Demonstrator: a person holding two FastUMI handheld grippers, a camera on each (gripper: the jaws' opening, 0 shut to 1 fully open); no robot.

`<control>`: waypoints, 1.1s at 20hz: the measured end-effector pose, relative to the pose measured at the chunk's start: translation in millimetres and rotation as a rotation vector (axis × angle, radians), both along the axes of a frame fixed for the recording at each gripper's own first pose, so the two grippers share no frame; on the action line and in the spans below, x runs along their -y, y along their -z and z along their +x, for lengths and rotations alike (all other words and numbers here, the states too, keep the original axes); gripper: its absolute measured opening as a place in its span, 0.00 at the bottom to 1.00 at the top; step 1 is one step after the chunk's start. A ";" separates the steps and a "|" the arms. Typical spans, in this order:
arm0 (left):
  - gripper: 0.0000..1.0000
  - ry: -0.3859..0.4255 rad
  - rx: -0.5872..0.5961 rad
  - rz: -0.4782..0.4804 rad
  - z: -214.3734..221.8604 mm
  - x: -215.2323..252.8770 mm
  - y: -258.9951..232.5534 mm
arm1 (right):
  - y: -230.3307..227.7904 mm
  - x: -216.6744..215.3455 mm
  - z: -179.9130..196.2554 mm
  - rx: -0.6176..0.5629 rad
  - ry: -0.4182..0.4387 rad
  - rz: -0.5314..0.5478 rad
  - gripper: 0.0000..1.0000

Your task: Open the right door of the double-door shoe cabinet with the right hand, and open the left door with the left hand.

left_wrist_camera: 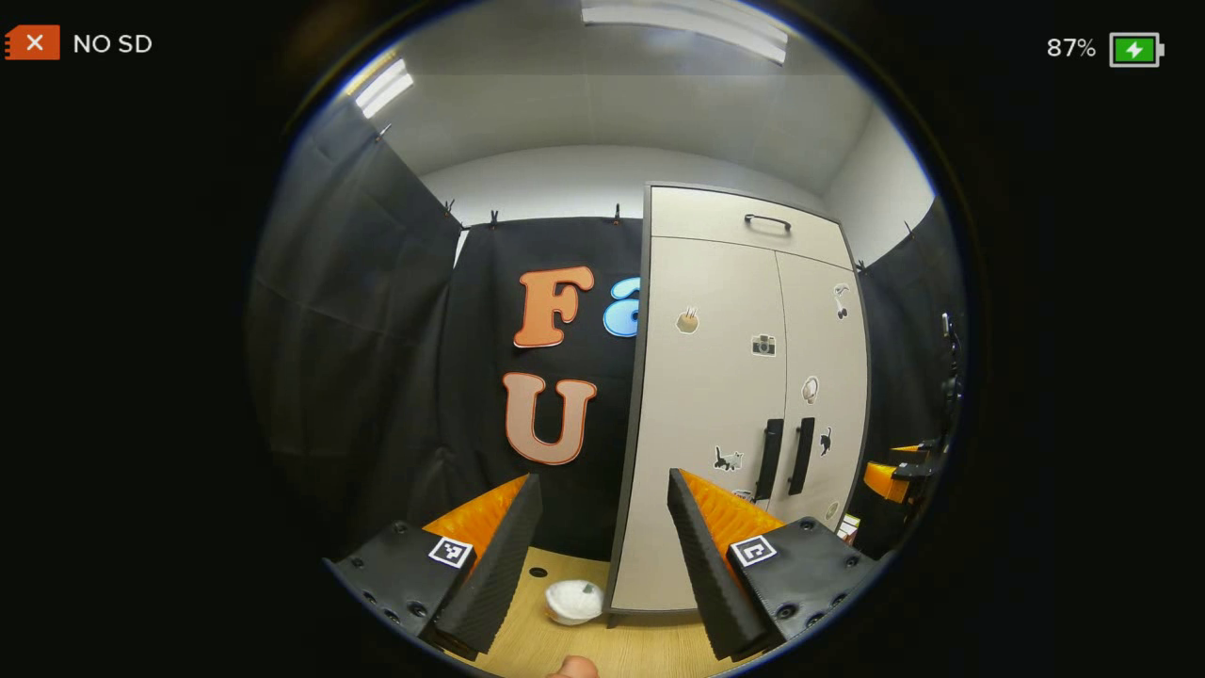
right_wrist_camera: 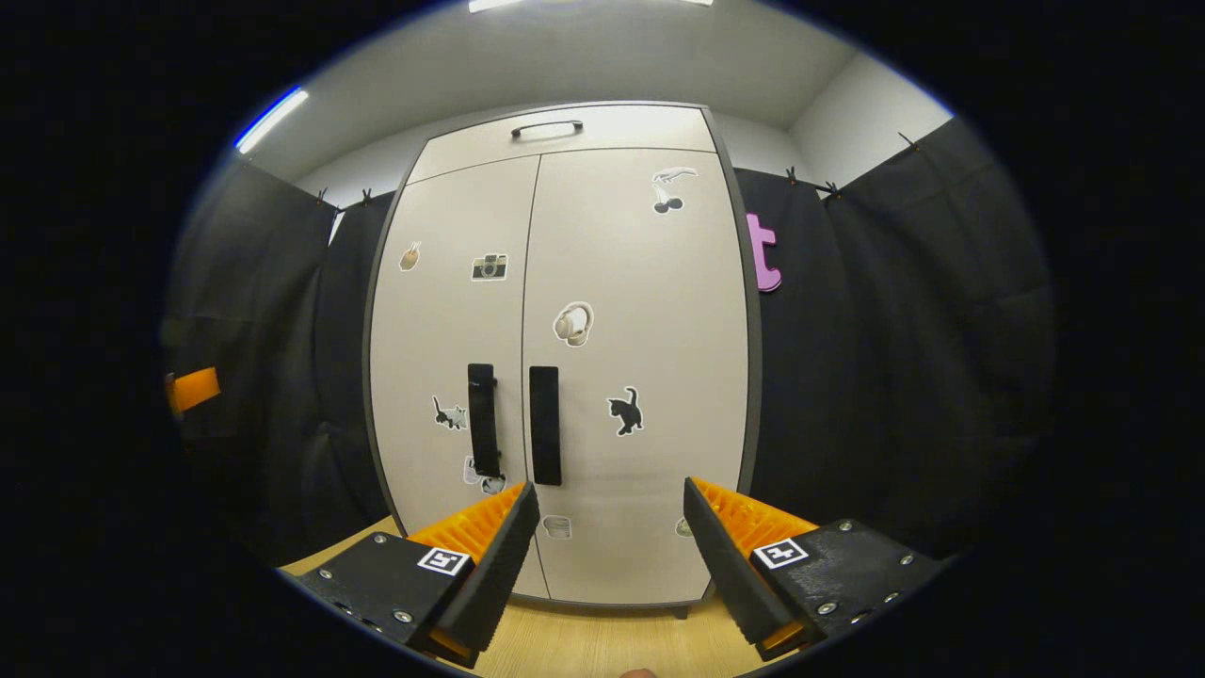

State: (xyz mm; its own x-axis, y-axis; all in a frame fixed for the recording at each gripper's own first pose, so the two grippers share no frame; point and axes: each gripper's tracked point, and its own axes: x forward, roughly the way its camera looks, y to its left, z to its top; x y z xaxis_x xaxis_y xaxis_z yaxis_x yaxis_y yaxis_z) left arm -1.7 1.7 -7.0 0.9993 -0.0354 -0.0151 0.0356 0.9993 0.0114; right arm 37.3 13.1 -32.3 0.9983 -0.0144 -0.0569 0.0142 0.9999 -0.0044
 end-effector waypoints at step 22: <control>0.81 -0.012 -0.023 0.038 -2.6 -30.3 12.9 | 17.8 -48.1 110.2 0.007 -0.019 0.049 0.94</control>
State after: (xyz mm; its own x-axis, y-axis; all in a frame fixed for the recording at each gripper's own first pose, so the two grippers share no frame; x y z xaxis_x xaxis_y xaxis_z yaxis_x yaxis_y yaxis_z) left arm -4.3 32.0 -19.9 0.9990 -0.0227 -0.0392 0.0246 0.9985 0.0486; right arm 147.5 61.2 -50.1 0.9987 0.0076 -0.0505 -0.0054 0.9990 0.0445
